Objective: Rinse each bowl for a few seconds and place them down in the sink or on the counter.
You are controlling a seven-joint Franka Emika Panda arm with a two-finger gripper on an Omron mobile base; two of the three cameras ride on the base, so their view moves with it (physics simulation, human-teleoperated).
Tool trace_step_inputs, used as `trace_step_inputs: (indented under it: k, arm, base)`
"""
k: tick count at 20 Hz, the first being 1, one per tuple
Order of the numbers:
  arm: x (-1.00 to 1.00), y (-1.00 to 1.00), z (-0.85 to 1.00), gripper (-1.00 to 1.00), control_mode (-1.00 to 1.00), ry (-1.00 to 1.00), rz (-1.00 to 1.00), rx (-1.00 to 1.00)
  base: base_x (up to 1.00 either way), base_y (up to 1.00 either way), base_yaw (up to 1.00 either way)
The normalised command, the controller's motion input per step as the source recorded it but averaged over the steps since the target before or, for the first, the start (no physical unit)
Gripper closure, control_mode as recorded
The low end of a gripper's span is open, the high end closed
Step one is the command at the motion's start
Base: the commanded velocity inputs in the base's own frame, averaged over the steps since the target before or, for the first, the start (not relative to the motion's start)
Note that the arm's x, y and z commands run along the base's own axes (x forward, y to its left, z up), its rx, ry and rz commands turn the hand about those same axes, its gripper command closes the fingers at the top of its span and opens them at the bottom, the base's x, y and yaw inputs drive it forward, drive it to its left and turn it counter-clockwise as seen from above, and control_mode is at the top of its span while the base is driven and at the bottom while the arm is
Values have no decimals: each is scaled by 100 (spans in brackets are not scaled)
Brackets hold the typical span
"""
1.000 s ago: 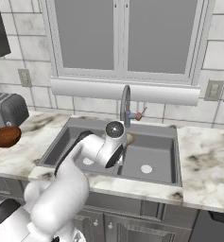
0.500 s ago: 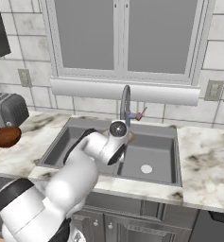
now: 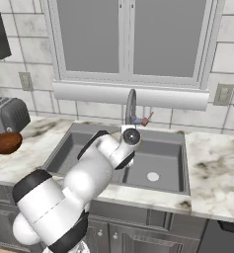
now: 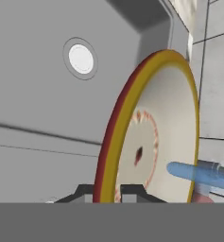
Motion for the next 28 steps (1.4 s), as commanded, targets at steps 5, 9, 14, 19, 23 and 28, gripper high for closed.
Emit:
trace_step_inputs:
  k: [5, 9, 14, 19, 23, 28]
  arm:
    - [25, -27, -6, 100, -100, -1, 4, 5]
    - [0, -47, 5, 100, -100, -5, 1, 0]
    - [0, -36, 28, 100, -100, -6, -1, -12]
    - [0, -26, 34, 100, -100, -1, -7, -20]
    - [0, -34, 25, 100, -100, 12, -20, -19]
    - [0, -49, 15, 100, -100, 17, -25, -14]
  base:
    - [0, 0, 0]
    - [0, 0, 0]
    - [0, 0, 0]
    - [0, 0, 0]
    - [0, 0, 0]
    - [0, 0, 0]
